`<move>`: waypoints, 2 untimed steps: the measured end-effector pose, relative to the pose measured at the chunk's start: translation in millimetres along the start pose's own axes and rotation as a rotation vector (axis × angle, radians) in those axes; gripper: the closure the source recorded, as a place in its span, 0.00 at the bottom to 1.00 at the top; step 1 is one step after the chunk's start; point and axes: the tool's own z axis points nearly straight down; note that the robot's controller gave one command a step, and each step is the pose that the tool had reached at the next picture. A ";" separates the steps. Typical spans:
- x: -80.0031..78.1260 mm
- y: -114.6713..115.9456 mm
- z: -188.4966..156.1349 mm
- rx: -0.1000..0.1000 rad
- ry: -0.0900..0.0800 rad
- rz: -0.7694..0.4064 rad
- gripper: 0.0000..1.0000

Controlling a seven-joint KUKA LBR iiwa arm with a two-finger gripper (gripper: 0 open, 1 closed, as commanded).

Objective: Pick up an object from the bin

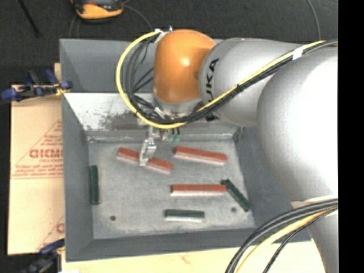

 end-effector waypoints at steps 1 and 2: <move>0.0 0.0 0.0 0.000 0.000 0.000 0.00; 5.4 -5.1 67.9 -0.004 0.000 0.079 1.00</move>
Offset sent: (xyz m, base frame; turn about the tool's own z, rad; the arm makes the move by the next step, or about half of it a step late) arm -0.0097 -0.0066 -0.0779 0.0793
